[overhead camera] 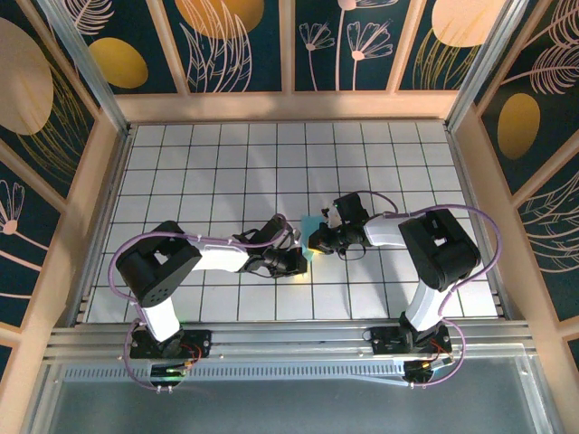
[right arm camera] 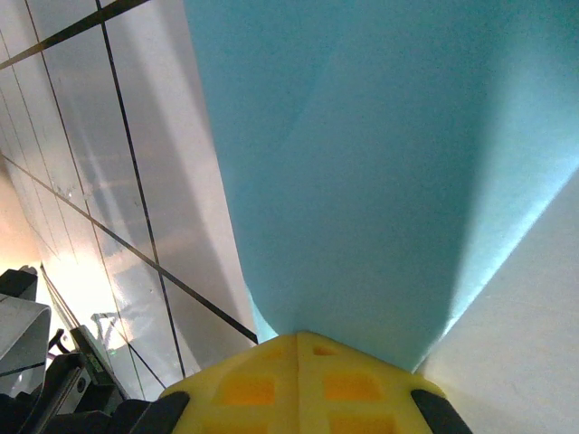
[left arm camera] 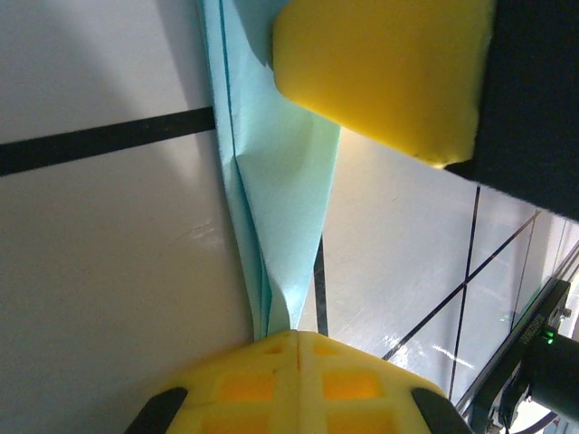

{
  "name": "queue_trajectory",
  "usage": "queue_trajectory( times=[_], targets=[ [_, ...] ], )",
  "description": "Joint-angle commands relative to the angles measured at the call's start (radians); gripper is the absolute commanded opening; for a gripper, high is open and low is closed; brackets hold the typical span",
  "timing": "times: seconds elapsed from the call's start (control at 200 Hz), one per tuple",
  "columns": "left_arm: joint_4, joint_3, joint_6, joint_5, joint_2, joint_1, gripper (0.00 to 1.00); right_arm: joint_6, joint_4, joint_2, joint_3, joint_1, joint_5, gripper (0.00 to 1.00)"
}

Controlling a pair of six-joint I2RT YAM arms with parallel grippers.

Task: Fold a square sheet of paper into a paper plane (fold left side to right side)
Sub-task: Fold the wing for the fifth time at the center of the table.

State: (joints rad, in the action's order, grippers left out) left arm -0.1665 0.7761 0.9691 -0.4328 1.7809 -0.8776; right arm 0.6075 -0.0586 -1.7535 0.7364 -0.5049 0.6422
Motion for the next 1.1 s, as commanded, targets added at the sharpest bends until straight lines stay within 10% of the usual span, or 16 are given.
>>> queue_trajectory(
  times=[0.0,0.701,1.096],
  targets=[
    [0.078,-0.04,-0.027,0.014,-0.013,-0.012,0.0,-0.031,0.117,-0.072,-0.025,-0.004,-0.145,0.0],
    [0.163,-0.065,-0.058,0.077,-0.213,-0.01,0.0,-0.034,0.125,-0.078,-0.017,-0.008,-0.145,0.0],
    [0.072,0.077,-0.07,0.006,-0.073,-0.008,0.0,-0.029,0.123,-0.082,-0.017,-0.015,-0.151,0.0]
  ],
)
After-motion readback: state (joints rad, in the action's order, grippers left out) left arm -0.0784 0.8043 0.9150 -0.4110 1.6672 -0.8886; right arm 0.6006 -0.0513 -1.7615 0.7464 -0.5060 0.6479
